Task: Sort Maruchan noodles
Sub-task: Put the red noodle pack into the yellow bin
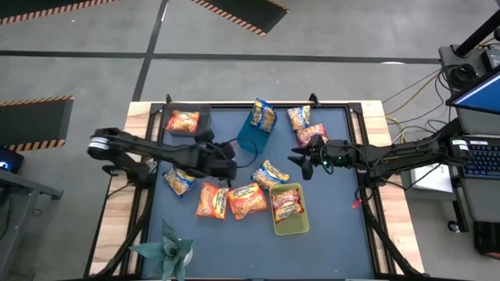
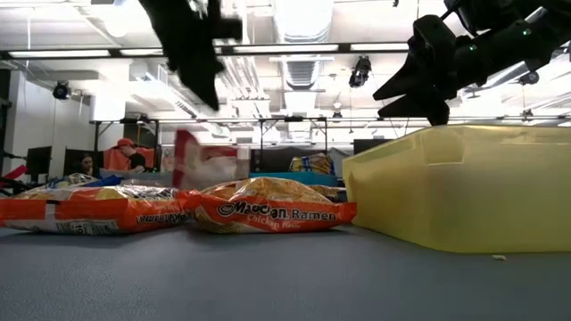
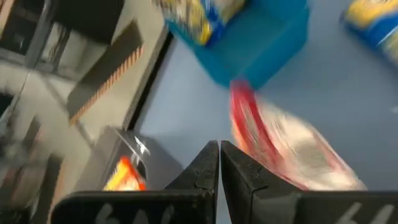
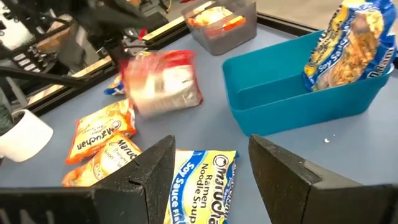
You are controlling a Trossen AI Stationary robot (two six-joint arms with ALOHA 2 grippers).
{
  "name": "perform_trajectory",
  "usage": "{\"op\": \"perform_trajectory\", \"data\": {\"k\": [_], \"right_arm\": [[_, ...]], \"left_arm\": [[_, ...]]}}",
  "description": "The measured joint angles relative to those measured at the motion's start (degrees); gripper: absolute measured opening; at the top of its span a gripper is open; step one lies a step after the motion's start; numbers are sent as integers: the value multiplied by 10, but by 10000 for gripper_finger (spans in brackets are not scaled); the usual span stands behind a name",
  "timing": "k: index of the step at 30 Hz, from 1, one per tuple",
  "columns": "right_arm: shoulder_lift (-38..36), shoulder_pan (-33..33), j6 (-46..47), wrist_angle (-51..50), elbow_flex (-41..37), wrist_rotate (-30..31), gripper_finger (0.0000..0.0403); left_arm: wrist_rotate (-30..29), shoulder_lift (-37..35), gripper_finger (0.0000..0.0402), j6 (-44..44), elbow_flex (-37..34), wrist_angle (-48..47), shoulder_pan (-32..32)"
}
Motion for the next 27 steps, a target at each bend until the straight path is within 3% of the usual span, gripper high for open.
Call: {"op": "perform_trajectory", "data": {"k": [5,11,14,17,21,27], "right_arm": [[0,9,-6,-5,0,0,192],[0,25,-5,-12,0,0,192],[0,31,16,-13,0,0,192],[0,30,95,-12,6,0,192],[15,40,152,-12,29,0,191],[91,56,161,-12,104,-2,191]], "left_arm": [[37,-58,0,74,0,87,-21],[183,-78,0,115,-1,99,-21],[187,-70,0,115,-2,100,-23],[194,-63,0,113,-16,100,-23],[242,-65,0,118,-67,123,-24],[285,-66,0,142,-165,269,-24]]}}
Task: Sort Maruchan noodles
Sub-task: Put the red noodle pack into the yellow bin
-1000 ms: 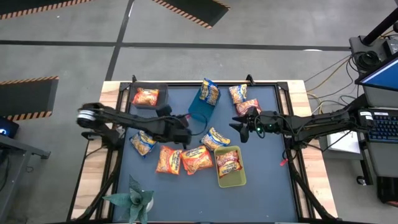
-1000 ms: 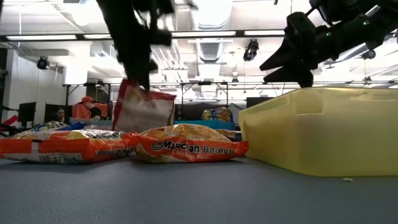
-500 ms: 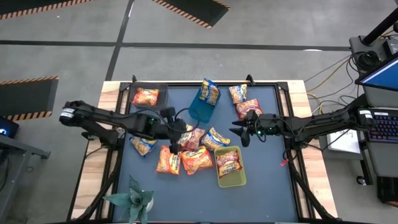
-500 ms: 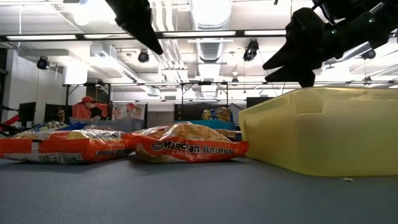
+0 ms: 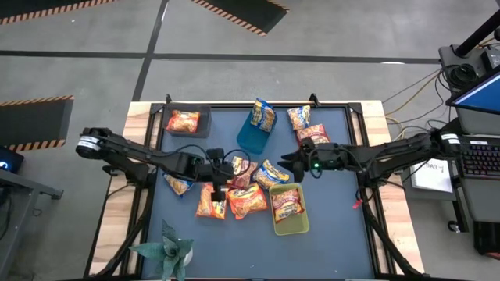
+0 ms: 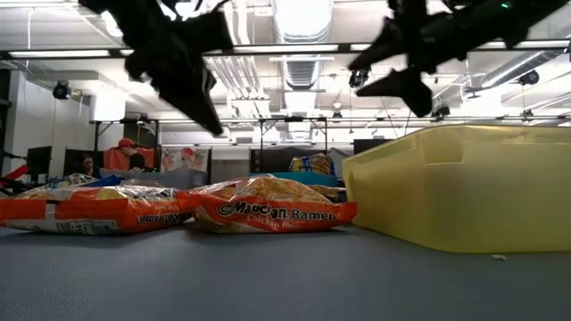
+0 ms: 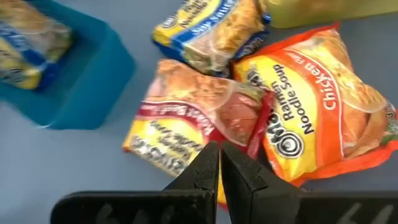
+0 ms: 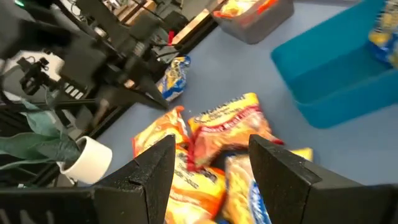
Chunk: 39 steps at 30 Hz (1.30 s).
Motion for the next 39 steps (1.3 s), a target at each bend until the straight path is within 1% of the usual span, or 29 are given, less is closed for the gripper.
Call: {"op": "perform_trajectory", "data": {"k": [3,5,11,14,19,21,24,31,36,39], "right_arm": [[49,1,0,-6,45,-26,191],[83,1,9,-29,79,-38,191],[184,1,50,-133,177,-43,191],[231,3,75,-162,214,-43,191],[302,8,118,-186,269,-47,192],[330,7,126,-208,294,-51,192],[367,7,128,-241,335,-53,192],[422,7,115,-300,408,-53,192],[441,7,116,-301,427,-53,192],[444,7,120,-300,425,-53,192]], "left_arm": [[22,0,0,7,-43,60,0],[28,0,0,8,-69,92,-1],[25,0,0,6,-129,177,2],[7,-1,0,5,-151,211,3],[-15,-2,0,5,-168,219,3],[-16,-2,0,6,-170,220,4],[-34,-2,0,10,-176,219,4],[-49,-2,0,9,-191,246,5],[-55,-2,0,7,-217,289,8],[-55,-2,0,-4,-229,299,9]]}}
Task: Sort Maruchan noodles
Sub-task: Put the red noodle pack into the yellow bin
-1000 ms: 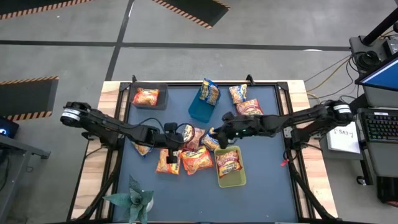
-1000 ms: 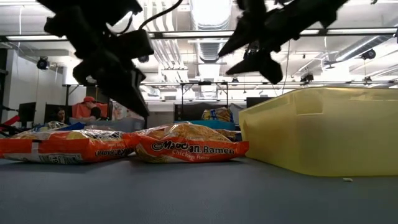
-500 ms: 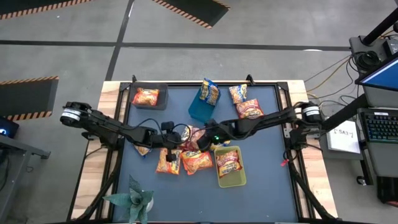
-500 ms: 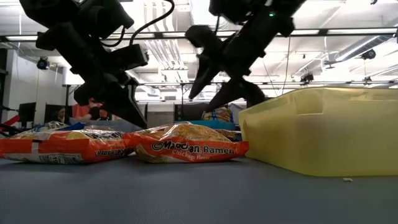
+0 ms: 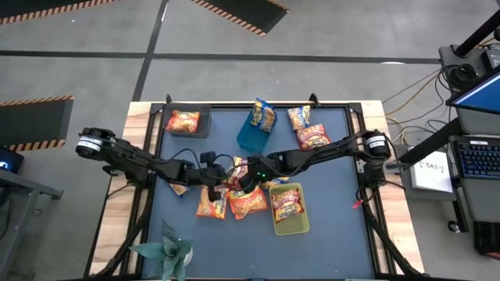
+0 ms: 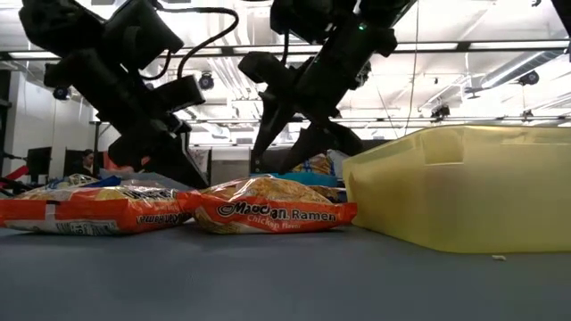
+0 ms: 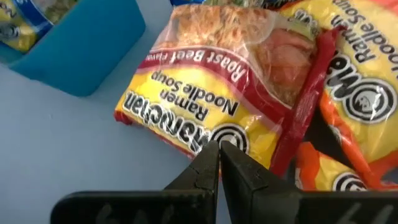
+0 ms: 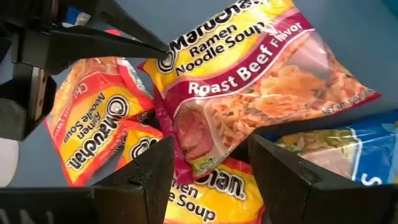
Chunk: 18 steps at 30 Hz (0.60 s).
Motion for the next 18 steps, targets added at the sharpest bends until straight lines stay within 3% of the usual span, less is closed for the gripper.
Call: {"op": "perform_trajectory", "data": {"k": [18], "right_arm": [[-3,-3,6,12,-11,51,192]], "left_arm": [[0,0,0,-92,-68,67,2]]}}
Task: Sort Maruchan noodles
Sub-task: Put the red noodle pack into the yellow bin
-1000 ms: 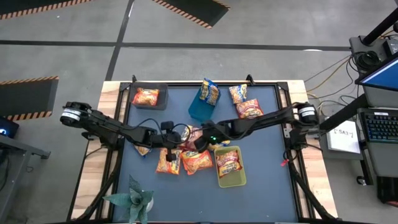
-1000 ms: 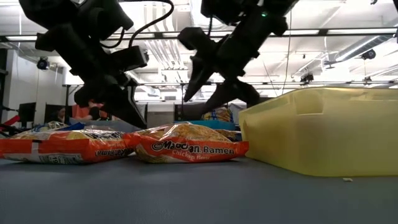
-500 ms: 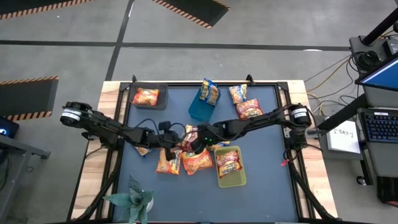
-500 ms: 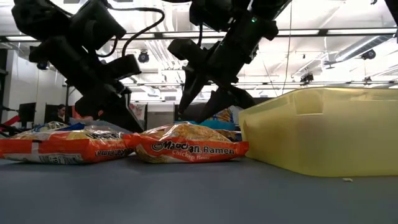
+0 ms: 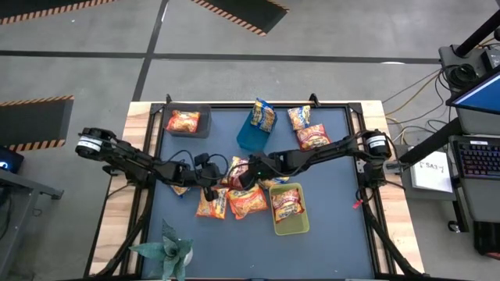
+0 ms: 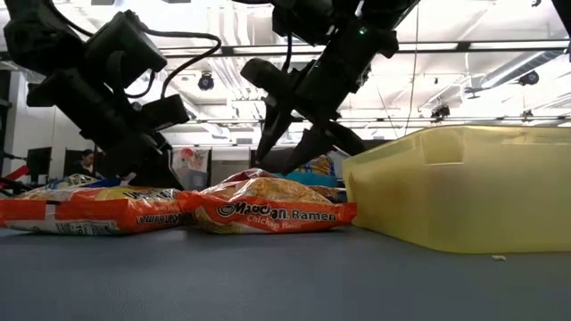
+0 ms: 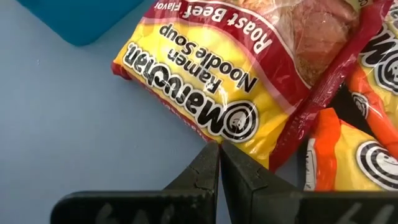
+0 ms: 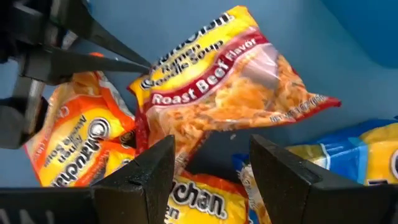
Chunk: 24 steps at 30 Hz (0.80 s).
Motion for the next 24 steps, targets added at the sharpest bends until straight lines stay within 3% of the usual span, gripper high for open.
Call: {"op": "perform_trajectory", "data": {"k": [14,24], "right_arm": [[13,0,7,25,-6,-2,192],[64,-6,-7,118,-6,-16,192]], "left_arm": [[0,0,0,-3,-1,0,0],[0,0,0,-3,-1,4,0]]}}
